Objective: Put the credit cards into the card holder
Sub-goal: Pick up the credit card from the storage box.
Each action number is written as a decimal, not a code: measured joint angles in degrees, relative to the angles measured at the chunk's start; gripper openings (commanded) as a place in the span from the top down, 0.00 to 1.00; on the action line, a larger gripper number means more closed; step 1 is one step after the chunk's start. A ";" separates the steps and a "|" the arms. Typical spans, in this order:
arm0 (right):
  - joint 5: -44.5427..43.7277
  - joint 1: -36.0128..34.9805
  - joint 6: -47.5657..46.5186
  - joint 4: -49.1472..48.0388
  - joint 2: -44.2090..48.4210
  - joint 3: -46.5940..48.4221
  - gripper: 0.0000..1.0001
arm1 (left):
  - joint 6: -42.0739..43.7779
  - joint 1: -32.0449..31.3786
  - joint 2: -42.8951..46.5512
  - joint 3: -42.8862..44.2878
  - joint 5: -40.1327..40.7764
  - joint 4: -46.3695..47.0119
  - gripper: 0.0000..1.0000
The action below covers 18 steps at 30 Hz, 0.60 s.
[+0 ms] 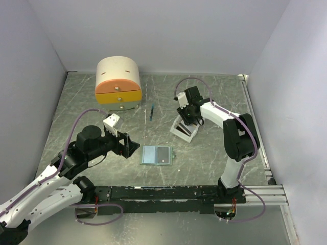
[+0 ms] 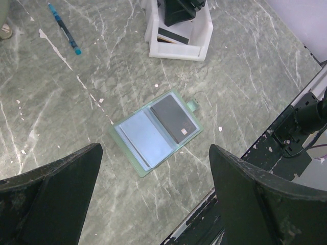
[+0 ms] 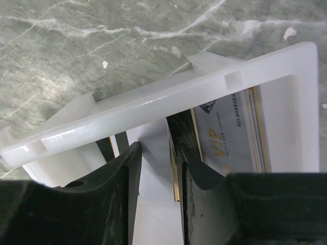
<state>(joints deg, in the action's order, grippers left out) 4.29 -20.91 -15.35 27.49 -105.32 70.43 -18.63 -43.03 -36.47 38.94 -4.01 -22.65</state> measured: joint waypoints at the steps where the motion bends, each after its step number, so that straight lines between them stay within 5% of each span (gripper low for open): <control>1: -0.31 0.00 0.00 0.00 0.11 0.07 0.77 | 0.00 0.00 0.00 0.00 0.00 0.00 0.03; 18: -3.06 0.09 0.96 0.92 2.89 0.37 0.85 | -0.04 0.00 -0.02 0.00 -0.02 0.00 0.03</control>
<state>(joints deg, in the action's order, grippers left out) 1.23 -20.82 -14.39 28.40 -102.43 70.81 -18.68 -43.03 -36.49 38.94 -4.03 -22.65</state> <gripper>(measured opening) 0.212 0.970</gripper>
